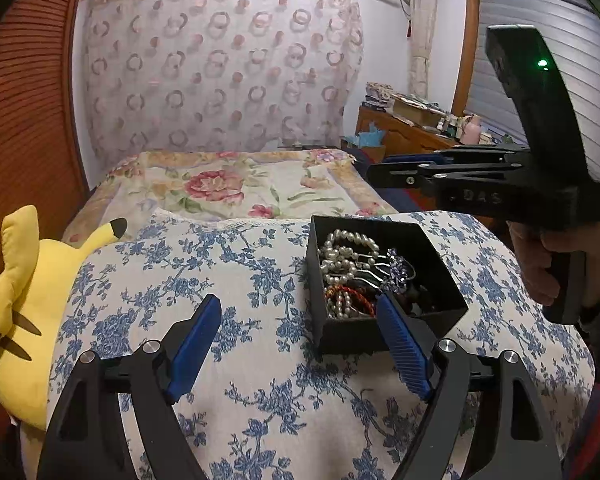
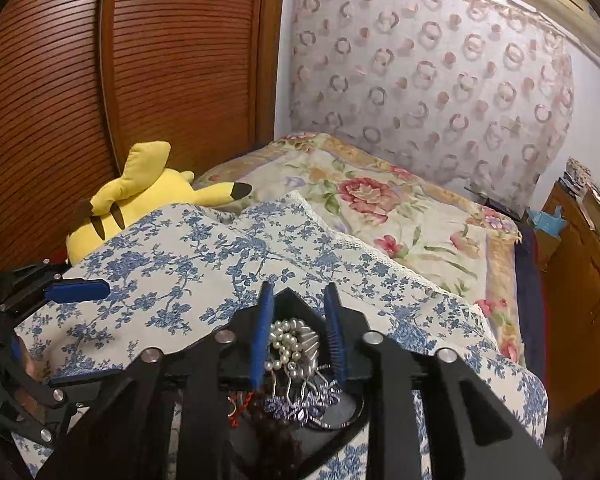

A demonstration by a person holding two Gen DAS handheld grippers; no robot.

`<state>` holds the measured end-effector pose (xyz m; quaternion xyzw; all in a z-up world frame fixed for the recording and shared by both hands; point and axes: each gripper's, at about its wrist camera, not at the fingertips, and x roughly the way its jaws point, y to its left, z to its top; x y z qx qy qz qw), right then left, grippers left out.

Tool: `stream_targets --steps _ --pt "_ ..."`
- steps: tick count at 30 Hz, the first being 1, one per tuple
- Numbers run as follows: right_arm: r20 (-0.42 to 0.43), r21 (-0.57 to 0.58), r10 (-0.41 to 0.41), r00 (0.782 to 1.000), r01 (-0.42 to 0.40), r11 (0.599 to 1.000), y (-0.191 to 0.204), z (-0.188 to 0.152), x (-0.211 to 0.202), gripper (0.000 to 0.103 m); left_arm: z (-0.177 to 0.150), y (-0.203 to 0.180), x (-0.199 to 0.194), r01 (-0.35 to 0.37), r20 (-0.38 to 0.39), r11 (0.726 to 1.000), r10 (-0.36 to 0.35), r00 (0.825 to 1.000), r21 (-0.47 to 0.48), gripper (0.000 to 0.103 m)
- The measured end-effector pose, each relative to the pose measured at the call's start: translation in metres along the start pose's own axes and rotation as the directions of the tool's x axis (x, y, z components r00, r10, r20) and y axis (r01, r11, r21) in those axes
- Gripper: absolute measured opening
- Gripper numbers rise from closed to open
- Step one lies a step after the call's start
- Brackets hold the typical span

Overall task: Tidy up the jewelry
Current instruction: 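Move both tools back to the last jewelry pieces on the bed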

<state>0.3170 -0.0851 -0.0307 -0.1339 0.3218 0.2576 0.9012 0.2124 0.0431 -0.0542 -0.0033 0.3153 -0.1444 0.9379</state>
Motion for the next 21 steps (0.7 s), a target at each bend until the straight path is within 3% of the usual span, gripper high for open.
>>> stream_targets --steps 6,10,15,21 --pt "0.02 0.029 0.021 1.0 -0.022 0.999 0.001 -0.026 -0.038 0.029 -0.011 -0.009 -0.016 0.011 0.003 1.0 -0.011 1.0 0.008 0.079" --pt "0.013 0.032 0.053 0.999 -0.053 0.998 0.013 -0.062 -0.062 0.029 -0.025 -0.02 -0.027 0.027 -0.007 0.999 -0.026 1.0 0.023 0.08" --pt "-0.047 0.033 0.101 0.994 -0.1 0.994 0.037 -0.118 -0.075 0.029 -0.045 -0.031 -0.034 0.053 -0.04 0.998 -0.051 0.998 0.028 0.08" --pt "-0.107 0.07 0.1 0.989 -0.093 0.993 0.047 -0.163 -0.075 0.029 -0.062 -0.045 -0.025 0.09 -0.092 0.995 -0.086 0.992 0.045 0.079"
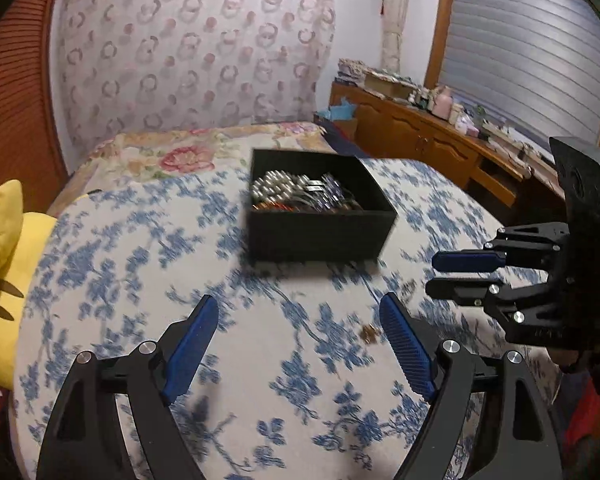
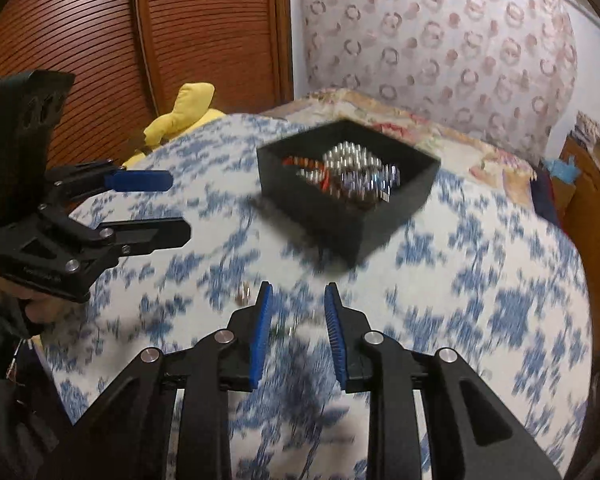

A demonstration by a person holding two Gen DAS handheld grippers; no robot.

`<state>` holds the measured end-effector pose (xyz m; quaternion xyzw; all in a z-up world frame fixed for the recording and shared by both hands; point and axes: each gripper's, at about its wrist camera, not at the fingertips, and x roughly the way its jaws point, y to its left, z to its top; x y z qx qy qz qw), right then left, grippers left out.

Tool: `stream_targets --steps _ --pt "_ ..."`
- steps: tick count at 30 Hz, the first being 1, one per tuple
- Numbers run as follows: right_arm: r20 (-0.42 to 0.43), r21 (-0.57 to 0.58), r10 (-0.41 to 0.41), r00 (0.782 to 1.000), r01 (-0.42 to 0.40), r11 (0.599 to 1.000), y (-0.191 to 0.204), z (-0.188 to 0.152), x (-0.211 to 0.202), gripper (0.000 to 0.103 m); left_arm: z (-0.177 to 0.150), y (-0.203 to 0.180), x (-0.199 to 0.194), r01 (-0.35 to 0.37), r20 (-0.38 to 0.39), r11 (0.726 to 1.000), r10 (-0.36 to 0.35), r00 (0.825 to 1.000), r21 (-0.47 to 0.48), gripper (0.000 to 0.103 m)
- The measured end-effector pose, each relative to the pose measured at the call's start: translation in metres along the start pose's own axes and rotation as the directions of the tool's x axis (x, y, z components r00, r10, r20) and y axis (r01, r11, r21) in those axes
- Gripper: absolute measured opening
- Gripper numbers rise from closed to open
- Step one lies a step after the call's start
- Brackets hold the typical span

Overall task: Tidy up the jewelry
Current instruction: 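Move both tools back to the last jewelry pieces on the bed, then grasp the gold earring with the left tool while the right tool grasps the jade pendant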

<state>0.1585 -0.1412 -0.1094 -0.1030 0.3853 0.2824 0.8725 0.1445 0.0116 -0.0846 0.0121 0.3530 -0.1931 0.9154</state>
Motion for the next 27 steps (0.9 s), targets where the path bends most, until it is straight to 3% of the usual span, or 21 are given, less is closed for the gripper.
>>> stream_targets --steps 8,15,17,27 --pt "-0.016 0.041 0.012 1.0 -0.011 0.999 -0.004 -0.026 -0.011 0.029 -0.005 -0.032 0.031 0.109 -0.124 0.992 -0.101 0.987 0.067 0.037" --pt "-0.025 0.032 0.018 1.0 -0.017 0.999 0.0 -0.03 -0.011 0.029 -0.008 -0.047 0.049 0.107 -0.173 0.988 -0.086 0.981 0.115 0.023" --pt "-0.035 0.024 0.019 0.999 -0.019 1.0 0.002 -0.03 -0.007 0.029 -0.01 -0.048 0.05 0.1 -0.177 0.987 -0.077 0.981 0.124 0.013" --pt "-0.093 0.005 0.03 0.995 -0.03 1.0 0.015 -0.014 0.023 0.029 -0.004 -0.026 0.03 0.075 -0.106 0.995 -0.068 0.992 0.06 0.013"
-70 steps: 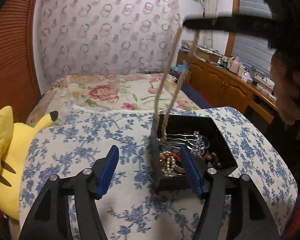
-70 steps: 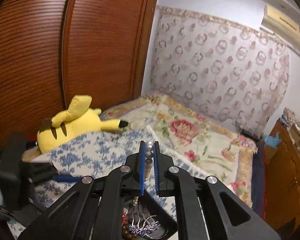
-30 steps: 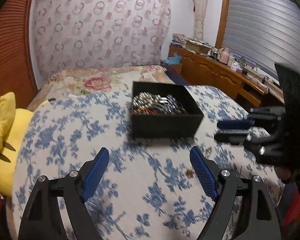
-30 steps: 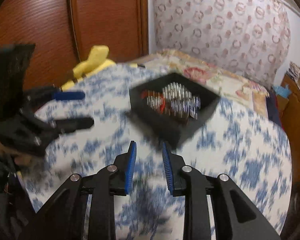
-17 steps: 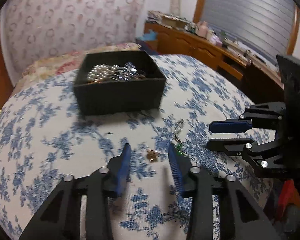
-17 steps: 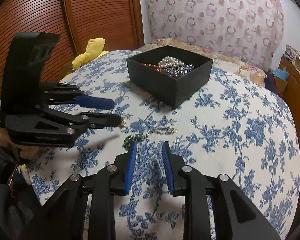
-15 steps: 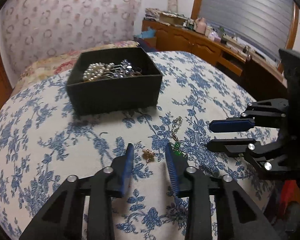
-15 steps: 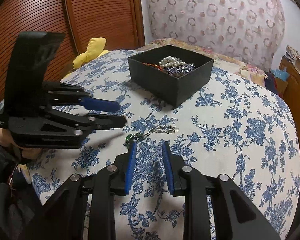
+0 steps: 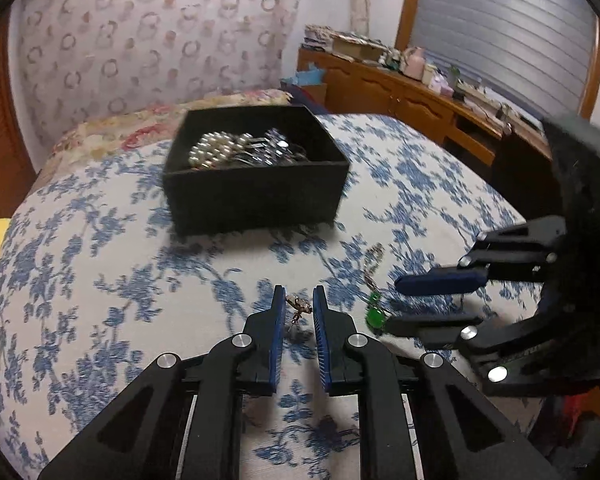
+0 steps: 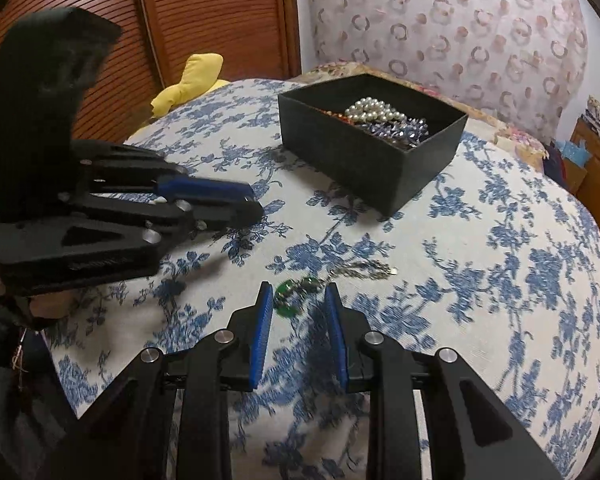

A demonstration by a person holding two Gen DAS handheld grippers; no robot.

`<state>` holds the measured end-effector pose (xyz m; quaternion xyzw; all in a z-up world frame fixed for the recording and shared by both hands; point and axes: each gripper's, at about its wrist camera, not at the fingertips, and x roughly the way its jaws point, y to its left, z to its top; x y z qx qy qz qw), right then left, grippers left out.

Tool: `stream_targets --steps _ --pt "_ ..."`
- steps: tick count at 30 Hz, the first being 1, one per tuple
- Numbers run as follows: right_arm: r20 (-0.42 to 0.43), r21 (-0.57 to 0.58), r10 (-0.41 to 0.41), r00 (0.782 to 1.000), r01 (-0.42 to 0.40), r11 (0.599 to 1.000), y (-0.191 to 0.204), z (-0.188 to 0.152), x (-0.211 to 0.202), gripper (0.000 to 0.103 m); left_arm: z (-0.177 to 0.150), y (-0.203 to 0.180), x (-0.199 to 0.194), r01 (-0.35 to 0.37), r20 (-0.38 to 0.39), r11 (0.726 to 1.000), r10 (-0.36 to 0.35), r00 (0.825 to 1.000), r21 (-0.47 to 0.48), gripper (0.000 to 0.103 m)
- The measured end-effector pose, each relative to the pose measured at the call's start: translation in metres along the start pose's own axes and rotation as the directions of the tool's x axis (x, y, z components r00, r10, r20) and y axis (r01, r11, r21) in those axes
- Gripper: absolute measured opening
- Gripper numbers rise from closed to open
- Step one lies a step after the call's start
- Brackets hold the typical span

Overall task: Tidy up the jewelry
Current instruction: 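Grasp the gold earring with the left tool while the right tool grasps the jade pendant, then lower the earring and green pendant into the black box and open both tools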

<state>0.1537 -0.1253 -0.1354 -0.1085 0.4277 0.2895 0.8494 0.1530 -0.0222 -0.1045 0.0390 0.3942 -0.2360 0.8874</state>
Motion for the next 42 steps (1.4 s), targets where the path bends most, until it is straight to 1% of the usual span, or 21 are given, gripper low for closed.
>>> stream_targets --steps 2,7,10,11,12,17,20,25,31,37,40,42 --pt "-0.013 0.007 -0.011 1.0 0.011 1.0 0.001 0.002 0.007 0.029 0.001 0.006 -0.006 -0.008 0.017 1.0 0.008 1.0 -0.017 0.013" --pt "-0.017 0.011 -0.027 0.999 0.028 1.0 0.003 0.007 0.011 0.031 0.003 0.013 -0.013 -0.019 0.042 0.999 0.021 0.999 -0.043 0.013" --pt "-0.015 -0.027 -0.067 0.998 0.067 0.997 0.01 0.008 0.014 0.031 0.004 0.016 -0.016 -0.023 0.051 0.999 0.025 0.998 -0.049 0.013" --pt "-0.015 -0.029 -0.071 0.997 0.071 0.997 0.011 0.008 0.014 0.025 0.005 0.016 -0.016 -0.024 0.054 0.998 0.027 0.998 -0.052 0.013" --pt "-0.015 -0.028 -0.069 0.998 0.069 0.997 0.01 0.008 0.014 0.021 0.005 0.017 -0.016 -0.025 0.056 0.998 0.028 0.998 -0.054 0.013" --pt "0.004 -0.033 -0.069 0.998 0.069 0.997 0.009 0.006 0.01 0.02 0.009 0.018 -0.02 -0.033 0.071 0.998 0.037 0.997 -0.055 0.013" --pt "0.045 -0.017 -0.058 0.997 0.059 0.998 0.005 0.011 -0.003 0.02 0.016 0.02 -0.023 -0.036 0.086 0.998 0.041 0.995 -0.058 0.013" --pt "0.131 -0.01 -0.061 0.99 0.063 0.998 -0.005 0.032 -0.037 0.02 0.034 0.023 -0.03 -0.042 0.118 0.998 0.049 0.992 -0.056 0.013" --pt "0.23 -0.012 -0.058 0.972 0.062 0.998 -0.021 0.073 -0.07 0.02 0.055 0.025 -0.031 -0.056 0.14 0.997 0.062 0.988 -0.046 0.013" --pt "0.261 -0.01 -0.046 0.964 0.051 0.999 -0.034 0.102 -0.075 0.02 0.067 0.027 -0.027 -0.072 0.143 0.997 0.077 0.987 -0.042 0.013" --pt "0.261 -0.017 -0.058 0.964 0.065 0.998 -0.038 0.111 -0.071 0.02 0.071 0.029 -0.023 -0.071 0.144 0.996 0.078 0.987 -0.047 0.013" --pt "0.245 -0.024 -0.065 0.967 0.074 0.997 -0.039 0.113 -0.064 0.02 0.074 0.03 -0.021 -0.073 0.145 0.996 0.079 0.986 -0.048 0.013"
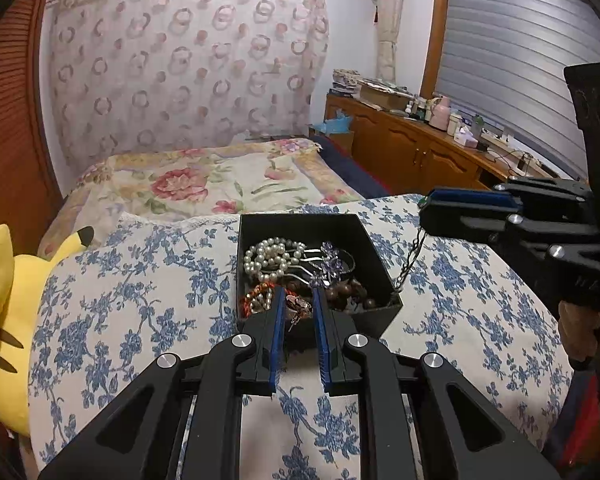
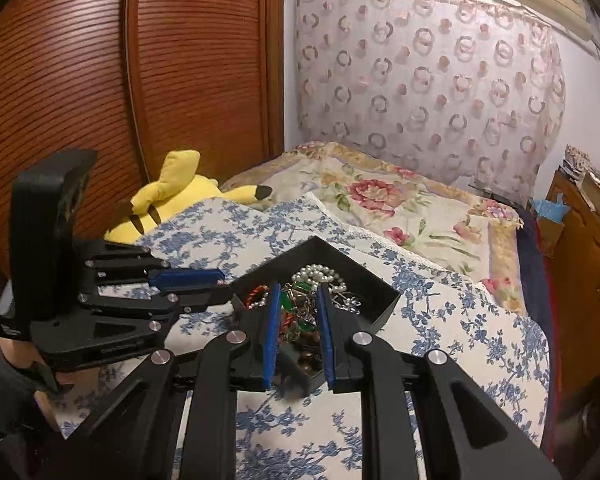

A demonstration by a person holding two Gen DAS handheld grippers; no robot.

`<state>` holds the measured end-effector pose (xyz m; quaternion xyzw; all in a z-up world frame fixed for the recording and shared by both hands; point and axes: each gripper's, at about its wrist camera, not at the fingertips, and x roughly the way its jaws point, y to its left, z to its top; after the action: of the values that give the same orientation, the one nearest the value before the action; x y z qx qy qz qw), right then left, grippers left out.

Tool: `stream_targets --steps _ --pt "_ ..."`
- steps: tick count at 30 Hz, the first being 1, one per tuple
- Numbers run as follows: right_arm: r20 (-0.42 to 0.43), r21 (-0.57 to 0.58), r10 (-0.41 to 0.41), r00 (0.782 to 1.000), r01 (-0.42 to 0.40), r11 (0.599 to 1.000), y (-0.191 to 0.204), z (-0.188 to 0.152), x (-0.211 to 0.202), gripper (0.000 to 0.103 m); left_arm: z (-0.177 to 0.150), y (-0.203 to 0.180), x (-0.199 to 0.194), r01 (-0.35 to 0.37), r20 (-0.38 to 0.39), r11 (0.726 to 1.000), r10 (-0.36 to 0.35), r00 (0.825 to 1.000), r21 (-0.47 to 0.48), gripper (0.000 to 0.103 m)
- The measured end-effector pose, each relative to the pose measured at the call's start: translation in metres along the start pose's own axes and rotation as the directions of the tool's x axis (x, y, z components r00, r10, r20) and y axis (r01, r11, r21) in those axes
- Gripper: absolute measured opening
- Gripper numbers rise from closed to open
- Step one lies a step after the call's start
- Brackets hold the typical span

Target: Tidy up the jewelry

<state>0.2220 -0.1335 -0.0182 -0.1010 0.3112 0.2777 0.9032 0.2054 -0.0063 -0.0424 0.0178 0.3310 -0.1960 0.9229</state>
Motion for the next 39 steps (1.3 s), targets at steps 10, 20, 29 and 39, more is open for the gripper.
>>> stream_targets --steps 10,20,29,39 --pt "-0.122 0.02 -0.004 0.993 0.006 1.0 -0.009 -0.023 0.045 0.02 0.012 0.008 0.024 -0.003 -0.016 1.0 0.003 1.0 -0.005 0.013" --pt "-0.12 0.073 -0.005 0.993 0.013 0.997 -0.024 -0.025 0.049 0.032 0.018 0.014 0.052 -0.007 -0.042 1.0 0.007 0.999 -0.023 0.013" --pt "-0.028 0.151 -0.025 0.999 0.029 0.988 -0.03 -0.037 0.011 0.032 0.016 0.008 0.035 -0.067 0.006 0.997 0.067 0.998 -0.04 0.068" --pt "0.112 0.198 -0.081 0.99 0.058 0.979 -0.018 -0.05 -0.057 0.04 0.0 -0.007 -0.031 -0.163 0.101 0.983 0.171 0.98 -0.081 0.096"
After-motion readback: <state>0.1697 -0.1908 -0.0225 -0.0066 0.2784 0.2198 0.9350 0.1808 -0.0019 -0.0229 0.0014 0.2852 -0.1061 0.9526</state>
